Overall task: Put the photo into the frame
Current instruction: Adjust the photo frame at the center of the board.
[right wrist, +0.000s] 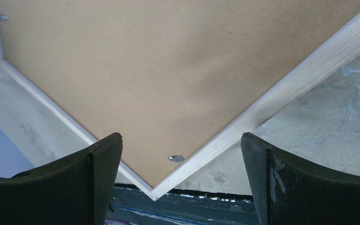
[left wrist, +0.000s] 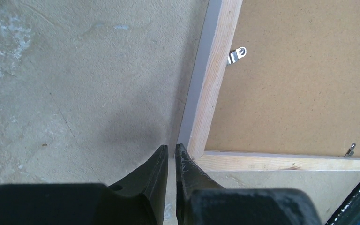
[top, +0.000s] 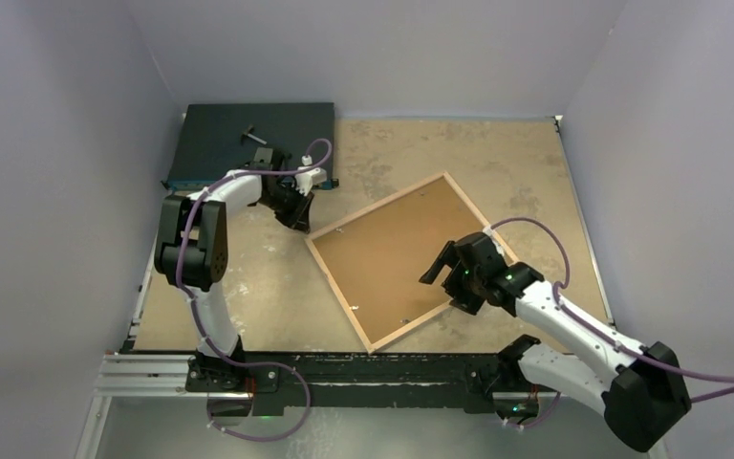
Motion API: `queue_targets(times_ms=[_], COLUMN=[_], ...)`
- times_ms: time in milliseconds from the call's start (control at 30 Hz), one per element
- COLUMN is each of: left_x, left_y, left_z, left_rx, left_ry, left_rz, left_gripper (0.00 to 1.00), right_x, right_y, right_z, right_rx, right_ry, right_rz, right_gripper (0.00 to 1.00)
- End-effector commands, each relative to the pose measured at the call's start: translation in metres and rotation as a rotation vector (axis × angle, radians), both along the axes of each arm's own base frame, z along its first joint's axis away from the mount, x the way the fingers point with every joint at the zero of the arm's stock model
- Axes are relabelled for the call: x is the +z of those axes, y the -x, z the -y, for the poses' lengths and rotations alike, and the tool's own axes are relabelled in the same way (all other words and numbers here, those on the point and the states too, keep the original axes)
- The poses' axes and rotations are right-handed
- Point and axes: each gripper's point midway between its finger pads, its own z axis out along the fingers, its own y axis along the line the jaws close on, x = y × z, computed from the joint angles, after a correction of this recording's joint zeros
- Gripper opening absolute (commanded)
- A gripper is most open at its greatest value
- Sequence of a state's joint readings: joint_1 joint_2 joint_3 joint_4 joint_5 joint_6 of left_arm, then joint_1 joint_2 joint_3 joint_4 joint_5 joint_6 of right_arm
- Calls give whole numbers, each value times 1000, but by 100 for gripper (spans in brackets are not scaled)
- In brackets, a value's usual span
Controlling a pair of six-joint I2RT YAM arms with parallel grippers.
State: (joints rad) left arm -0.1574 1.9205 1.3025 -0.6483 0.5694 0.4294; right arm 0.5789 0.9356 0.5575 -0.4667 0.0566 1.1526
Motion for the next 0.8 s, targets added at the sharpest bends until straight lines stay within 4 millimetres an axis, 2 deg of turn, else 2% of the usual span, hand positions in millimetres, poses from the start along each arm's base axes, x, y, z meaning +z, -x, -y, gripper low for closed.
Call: queue_targets(times_ms=[0, 100, 300, 467, 600, 767], left_x=[-4, -8, -17, -26, -27, -27], left_y=[-4, -2, 9, 25, 37, 54], left_z=[5, 9, 15, 24, 37, 59], left_rx=[-15, -24, -52, -98, -144, -217], left_ry=[33, 35, 24, 8, 0, -16], left_rz=[21, 17, 1, -20, -24, -23], left_gripper=[9, 8, 7, 5, 5, 5], right_x=[-25, -32, -41, -34, -23, -23], right_y=[19, 20, -3, -46, -92, -135], right_z=[6, 9, 6, 16, 40, 68], right_rx=[13, 10, -42, -69, -121, -162], right_ry=[52, 76, 61, 87, 123, 192], right_rz=[-139, -153, -86, -20, 47, 73], right_gripper=[99, 99, 99, 99, 99, 99])
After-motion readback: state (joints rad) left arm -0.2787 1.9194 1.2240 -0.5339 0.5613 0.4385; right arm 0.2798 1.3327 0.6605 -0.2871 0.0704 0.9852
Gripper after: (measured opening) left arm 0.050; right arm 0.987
